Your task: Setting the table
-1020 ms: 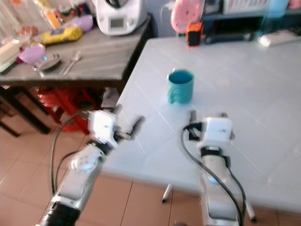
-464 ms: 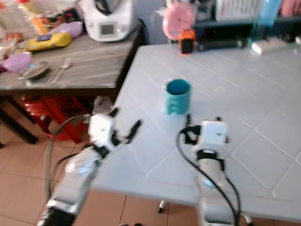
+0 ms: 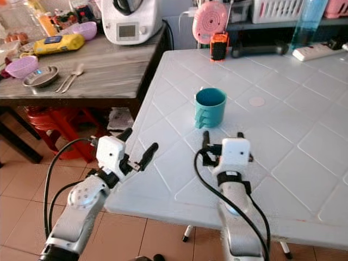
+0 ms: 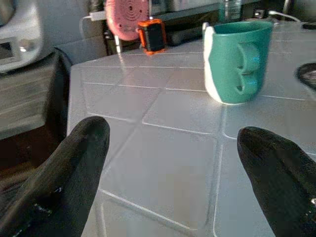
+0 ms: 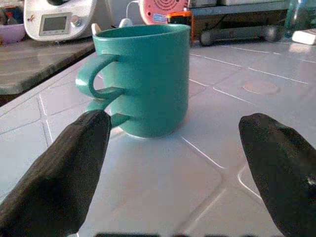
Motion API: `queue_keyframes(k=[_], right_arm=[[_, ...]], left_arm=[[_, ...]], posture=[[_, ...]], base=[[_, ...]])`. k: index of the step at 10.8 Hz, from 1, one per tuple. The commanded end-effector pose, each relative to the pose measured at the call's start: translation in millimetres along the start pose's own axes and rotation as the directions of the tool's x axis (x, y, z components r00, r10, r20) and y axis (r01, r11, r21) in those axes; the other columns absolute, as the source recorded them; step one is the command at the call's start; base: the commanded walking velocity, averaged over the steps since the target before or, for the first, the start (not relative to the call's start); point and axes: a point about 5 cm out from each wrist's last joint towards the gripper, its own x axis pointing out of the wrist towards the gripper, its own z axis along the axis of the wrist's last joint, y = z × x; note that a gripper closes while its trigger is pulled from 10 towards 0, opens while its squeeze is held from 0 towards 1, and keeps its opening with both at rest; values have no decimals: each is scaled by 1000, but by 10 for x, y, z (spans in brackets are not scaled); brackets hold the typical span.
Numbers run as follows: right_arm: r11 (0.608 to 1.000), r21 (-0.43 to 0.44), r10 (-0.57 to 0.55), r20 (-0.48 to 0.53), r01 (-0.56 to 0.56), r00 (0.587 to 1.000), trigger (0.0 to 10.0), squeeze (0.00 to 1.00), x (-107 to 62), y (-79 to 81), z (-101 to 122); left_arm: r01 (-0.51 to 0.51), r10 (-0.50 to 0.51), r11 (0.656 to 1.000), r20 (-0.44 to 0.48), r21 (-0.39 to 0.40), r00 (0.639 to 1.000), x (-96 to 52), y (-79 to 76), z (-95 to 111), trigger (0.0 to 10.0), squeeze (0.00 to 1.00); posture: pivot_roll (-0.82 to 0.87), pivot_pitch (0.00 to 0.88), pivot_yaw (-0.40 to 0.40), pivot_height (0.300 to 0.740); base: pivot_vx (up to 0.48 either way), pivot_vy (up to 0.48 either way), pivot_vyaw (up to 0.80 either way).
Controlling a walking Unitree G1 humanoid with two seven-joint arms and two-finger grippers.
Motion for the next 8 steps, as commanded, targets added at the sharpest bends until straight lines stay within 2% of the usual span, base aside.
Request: queue_keyframes(k=[1, 3, 5, 8], right_arm=[[999, 7, 33, -1, -33, 999, 10000, 0, 26, 90, 11], [996, 17, 82, 24, -82, 996, 10000, 0, 155, 245, 91], [989, 33, 142, 45, -143, 989, 10000, 0, 244, 423, 173], [991, 41, 126, 50, -128, 991, 10000, 0, 309, 463, 197]], left_arm=[[5, -5, 1000, -16, 6, 1000, -60, 42, -9, 10000, 0], [35, -33, 999, -53, 25, 998, -190, 97, -63, 10000, 0], [32, -31, 999, -55, 19, 998, -203, 87, -44, 10000, 0], [39, -39, 999, -46, -3, 998, -190, 31, -36, 10000, 0]], posture=[[-112, 119, 159, 740], [-101, 127, 164, 740], [-92, 126, 157, 740], [-87, 123, 152, 740]], base=[[0, 0, 0], [0, 0, 0], [0, 0, 0], [0, 0, 0]])
